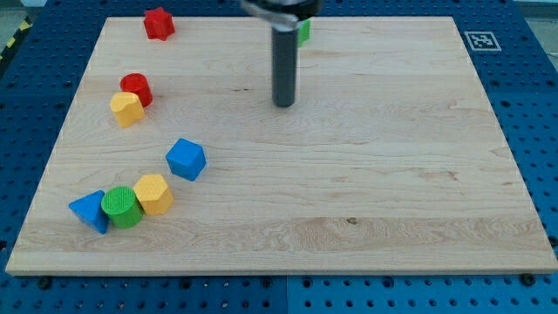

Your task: Move the yellow hexagon to the top right

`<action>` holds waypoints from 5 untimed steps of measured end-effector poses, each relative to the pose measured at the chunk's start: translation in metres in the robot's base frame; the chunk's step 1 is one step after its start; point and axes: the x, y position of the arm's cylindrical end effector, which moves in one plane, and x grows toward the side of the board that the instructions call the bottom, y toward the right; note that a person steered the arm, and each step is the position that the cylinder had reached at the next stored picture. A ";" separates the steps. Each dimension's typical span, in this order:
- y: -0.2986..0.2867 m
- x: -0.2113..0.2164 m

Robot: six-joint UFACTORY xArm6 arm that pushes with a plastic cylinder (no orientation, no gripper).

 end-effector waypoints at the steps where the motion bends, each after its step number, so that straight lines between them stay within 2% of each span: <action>1: -0.034 0.025; 2: -0.041 0.030; 5: -0.150 0.047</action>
